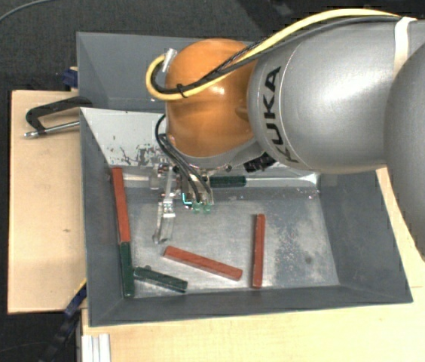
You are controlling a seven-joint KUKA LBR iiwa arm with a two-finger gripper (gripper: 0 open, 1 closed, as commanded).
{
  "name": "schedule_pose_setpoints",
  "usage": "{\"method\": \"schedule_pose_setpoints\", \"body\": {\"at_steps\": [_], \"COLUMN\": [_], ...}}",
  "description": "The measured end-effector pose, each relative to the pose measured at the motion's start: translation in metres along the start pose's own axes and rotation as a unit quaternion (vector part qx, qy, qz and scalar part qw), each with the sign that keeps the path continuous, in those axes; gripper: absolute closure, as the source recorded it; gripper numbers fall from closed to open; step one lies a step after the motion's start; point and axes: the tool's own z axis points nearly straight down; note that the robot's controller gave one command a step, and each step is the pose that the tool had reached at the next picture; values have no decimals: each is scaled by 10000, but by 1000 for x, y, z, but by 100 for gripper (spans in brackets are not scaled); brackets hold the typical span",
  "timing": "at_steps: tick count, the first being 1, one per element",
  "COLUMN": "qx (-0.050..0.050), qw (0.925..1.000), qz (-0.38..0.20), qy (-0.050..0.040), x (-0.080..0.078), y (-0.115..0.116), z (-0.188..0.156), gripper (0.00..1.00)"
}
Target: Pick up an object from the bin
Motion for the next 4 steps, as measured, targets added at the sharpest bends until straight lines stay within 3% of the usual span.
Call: {"method": "schedule_pose_setpoints", "body": {"at_steps": [1, 2, 3, 4], "qx": [16, -17, -13, -5], "qw": [9997, 10000, 10000, 9994], "qz": [-262, -61, 14, 345], "qy": [11, -77, -27, -26], "x": [48, 25, 48, 44], "y": [-86, -81, -54, -79], "z": [139, 103, 105, 136], "gripper": [0, 0, 0, 0]}}
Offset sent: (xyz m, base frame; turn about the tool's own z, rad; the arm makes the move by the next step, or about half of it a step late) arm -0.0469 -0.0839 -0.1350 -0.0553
